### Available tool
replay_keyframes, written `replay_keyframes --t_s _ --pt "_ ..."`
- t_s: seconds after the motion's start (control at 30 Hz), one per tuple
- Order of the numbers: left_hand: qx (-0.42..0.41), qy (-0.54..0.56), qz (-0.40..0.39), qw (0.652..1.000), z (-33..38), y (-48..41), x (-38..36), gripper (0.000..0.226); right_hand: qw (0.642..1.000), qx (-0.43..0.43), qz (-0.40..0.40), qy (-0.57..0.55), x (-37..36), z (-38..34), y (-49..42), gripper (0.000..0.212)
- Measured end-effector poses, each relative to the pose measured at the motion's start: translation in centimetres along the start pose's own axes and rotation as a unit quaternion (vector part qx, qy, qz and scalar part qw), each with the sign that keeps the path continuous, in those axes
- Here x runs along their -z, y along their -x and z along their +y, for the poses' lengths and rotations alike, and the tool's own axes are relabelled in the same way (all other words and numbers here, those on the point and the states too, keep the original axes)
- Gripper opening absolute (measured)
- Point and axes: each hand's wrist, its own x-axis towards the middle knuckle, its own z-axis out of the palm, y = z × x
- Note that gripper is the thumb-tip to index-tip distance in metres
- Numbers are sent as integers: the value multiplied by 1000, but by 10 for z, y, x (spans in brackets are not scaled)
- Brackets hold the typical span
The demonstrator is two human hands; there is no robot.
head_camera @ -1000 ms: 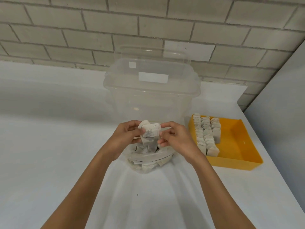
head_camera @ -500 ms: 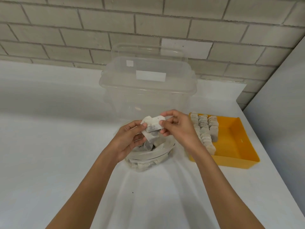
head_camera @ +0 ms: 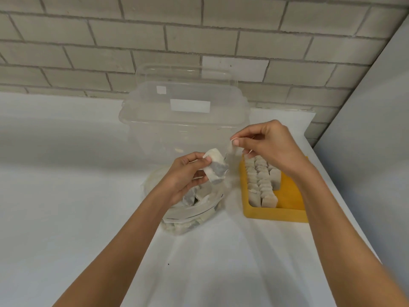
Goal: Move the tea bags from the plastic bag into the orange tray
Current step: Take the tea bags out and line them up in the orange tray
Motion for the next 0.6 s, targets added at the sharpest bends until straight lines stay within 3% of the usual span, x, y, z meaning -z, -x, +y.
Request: replay_keyframes --t_s 0.37,0.6 --pt "-14 -82 -69 994 4 -19 -66 4 980 0 80 181 59 38 6 17" --pt "-9 -92 -81 992 -2 -20 -81 5 955 -35 36 291 80 84 12 15"
